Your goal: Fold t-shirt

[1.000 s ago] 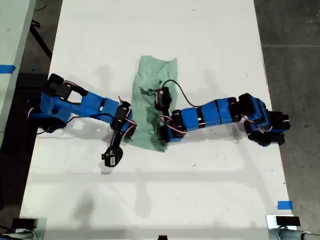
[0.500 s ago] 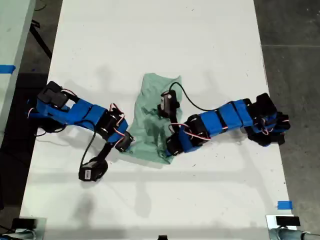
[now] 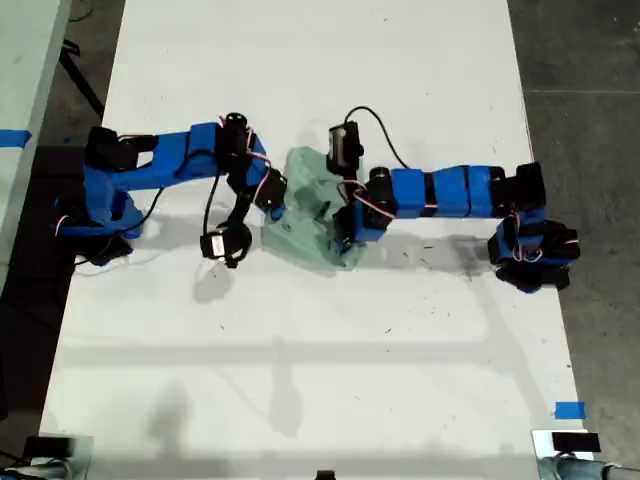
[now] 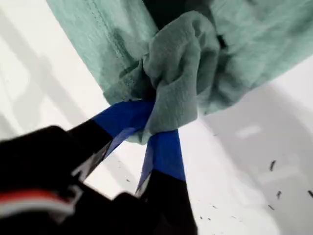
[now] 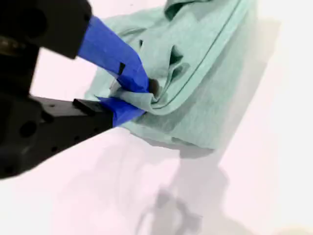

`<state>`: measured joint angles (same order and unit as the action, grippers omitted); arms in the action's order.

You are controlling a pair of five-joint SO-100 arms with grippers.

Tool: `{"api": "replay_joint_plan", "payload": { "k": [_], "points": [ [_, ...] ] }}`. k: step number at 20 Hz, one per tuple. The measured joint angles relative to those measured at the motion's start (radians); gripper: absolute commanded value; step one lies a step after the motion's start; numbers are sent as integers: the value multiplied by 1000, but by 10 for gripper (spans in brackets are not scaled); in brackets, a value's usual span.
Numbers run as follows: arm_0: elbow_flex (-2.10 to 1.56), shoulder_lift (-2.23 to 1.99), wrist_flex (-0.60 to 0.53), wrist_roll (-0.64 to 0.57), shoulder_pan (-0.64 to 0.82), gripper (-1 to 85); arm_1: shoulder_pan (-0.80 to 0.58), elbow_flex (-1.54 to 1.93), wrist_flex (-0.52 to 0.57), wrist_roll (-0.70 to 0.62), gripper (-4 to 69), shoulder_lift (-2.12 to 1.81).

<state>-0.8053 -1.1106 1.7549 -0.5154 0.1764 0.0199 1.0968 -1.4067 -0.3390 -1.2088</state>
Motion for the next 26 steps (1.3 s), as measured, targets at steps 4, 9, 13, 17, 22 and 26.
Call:
{"api": "replay_joint_plan", "payload": {
  "k": [4, 9, 13, 17, 22, 26],
  "points": [
    [0, 81, -15, -106, 147, -1, -184, 51, 17, -103, -13, 0],
    [0, 158, -107, -141, 212, 39, -307, 80, 18, -183, -15, -2],
    [18, 147, -132, -172, 278, 281, -377, 74, -3, -216, 402, -2],
    [18, -69, -152, -178, 445, 289, -557, 48, -55, -318, 321, -112],
    [-61, -383, -155, -202, 580, 260, -821, 201, -87, -360, 275, -526],
    [-397, -701, -219, -219, 528, 46, -844, 601, -87, -342, 169, -1014]
  ]
}}
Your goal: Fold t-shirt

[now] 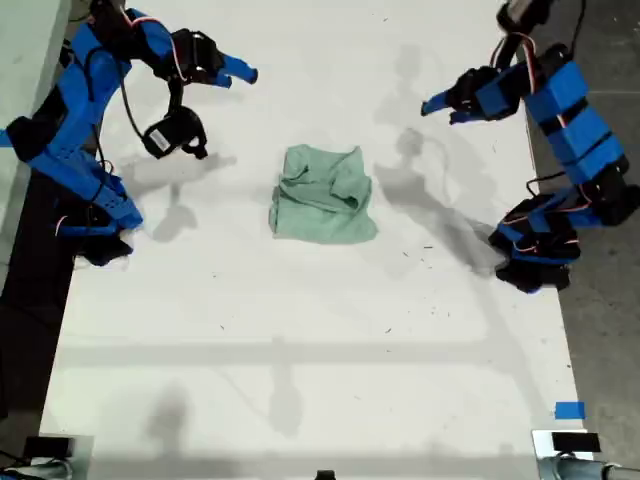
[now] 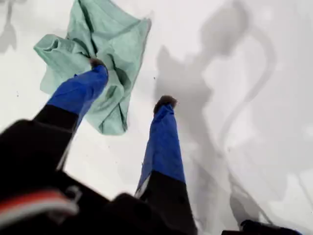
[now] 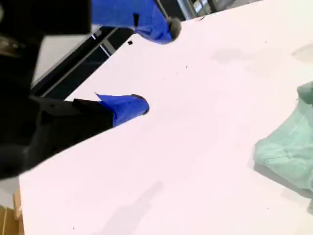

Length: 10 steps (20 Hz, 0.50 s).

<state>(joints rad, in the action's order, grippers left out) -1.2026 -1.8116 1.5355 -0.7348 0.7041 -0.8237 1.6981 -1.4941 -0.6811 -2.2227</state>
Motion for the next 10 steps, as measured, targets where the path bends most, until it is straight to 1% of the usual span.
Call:
{"api": "replay_joint_plan", "payload": {
  "k": [2, 3, 5, 7, 8, 10],
  "points": [
    [-270, -225, -98, 0, -103, 1, 104, 218, 0, 75, 31, -245],
    [-414, -342, -147, 0, -175, 1, 186, 321, 8, 124, -13, -354],
    [-693, -540, -233, 40, -291, 1, 374, 514, 48, 244, -13, -563],
    [-936, -673, -296, 101, -377, 0, 534, 678, 117, 342, -13, -741],
    [-1042, -712, -334, 130, -407, 0, 609, 738, 141, 370, -13, -765],
    [-1209, -733, -443, 173, -474, 0, 696, 807, 258, 382, -13, -696]
  ]
}}
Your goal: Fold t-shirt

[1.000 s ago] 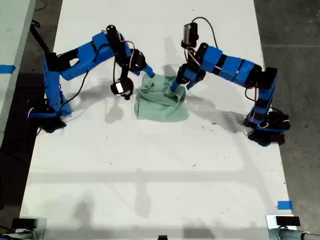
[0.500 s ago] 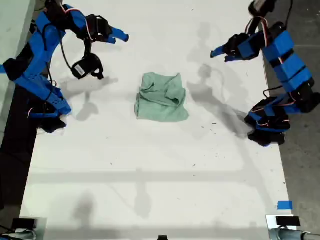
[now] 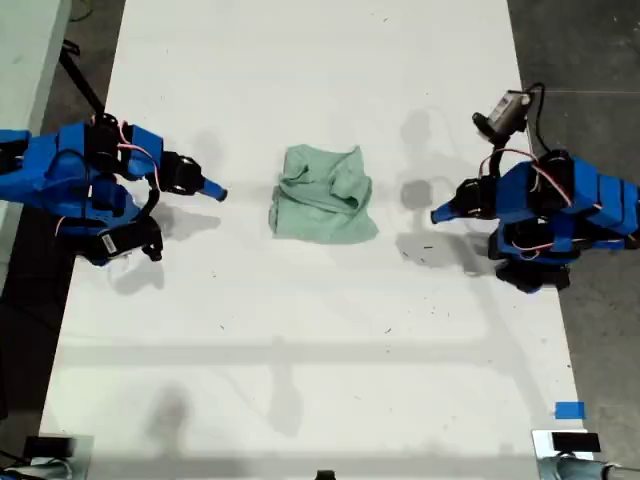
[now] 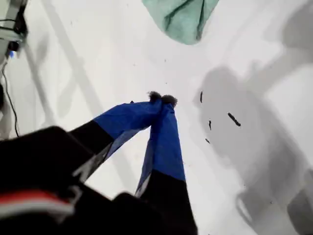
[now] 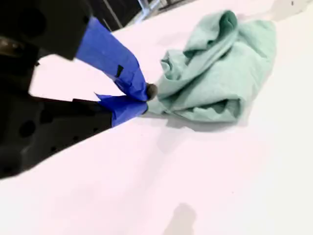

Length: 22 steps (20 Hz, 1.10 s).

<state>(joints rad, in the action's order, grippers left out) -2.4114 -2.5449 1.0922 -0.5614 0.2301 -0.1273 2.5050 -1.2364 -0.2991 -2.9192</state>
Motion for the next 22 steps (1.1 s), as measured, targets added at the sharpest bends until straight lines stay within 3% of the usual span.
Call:
{"api": "replay_joint_plan", "payload": {
  "k": [5, 8, 15, 19, 22],
  "points": [
    [-67, 172, -207, 32, -64, 0, 81, -67, 390, -34, -13, 514],
    [31, 360, -285, 29, -78, 0, 80, -225, 480, -77, -13, 804],
    [169, 649, -351, 35, -141, 0, 80, -611, 518, -160, -13, 1313],
    [-104, 356, -348, 86, -141, 0, 80, -733, 518, -189, -13, 1420],
    [-287, 107, -284, 123, -120, 0, 75, -805, 499, -218, -13, 1454]
  ]
}}
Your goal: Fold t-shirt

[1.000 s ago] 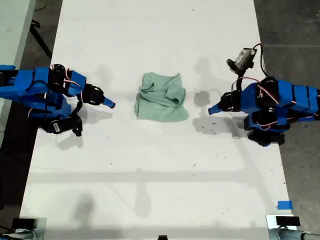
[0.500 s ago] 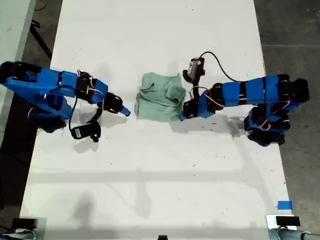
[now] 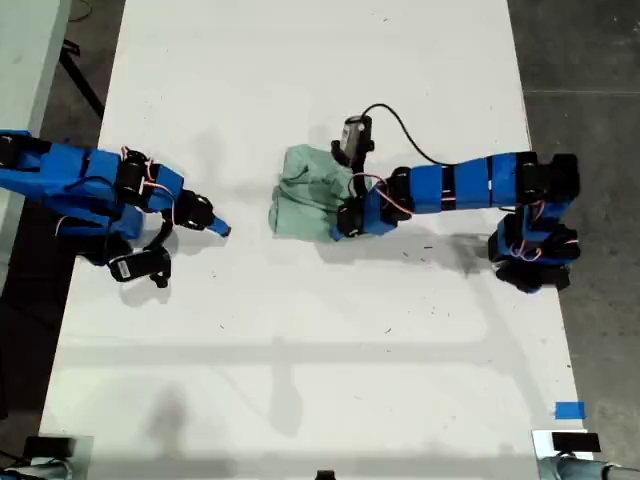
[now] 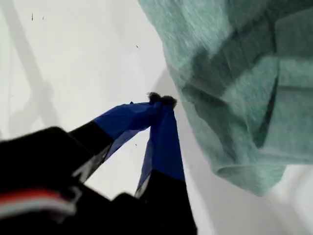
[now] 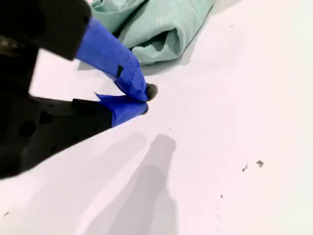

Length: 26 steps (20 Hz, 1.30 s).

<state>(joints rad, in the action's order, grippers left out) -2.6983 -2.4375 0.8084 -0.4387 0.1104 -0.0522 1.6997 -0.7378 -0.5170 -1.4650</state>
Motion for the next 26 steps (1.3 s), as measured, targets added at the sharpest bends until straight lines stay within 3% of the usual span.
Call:
{"api": "replay_joint_plan", "payload": {
  "k": [10, 17, 26],
  "points": [
    [-265, -460, 132, 87, 78, 0, -60, -137, -51, -67, -13, 135],
    [-336, -890, 430, 89, 144, 0, -117, -325, -132, -150, -13, 265],
    [-336, -919, 434, 89, 143, 0, -270, -383, -202, -268, -13, 327]
  ]
}}
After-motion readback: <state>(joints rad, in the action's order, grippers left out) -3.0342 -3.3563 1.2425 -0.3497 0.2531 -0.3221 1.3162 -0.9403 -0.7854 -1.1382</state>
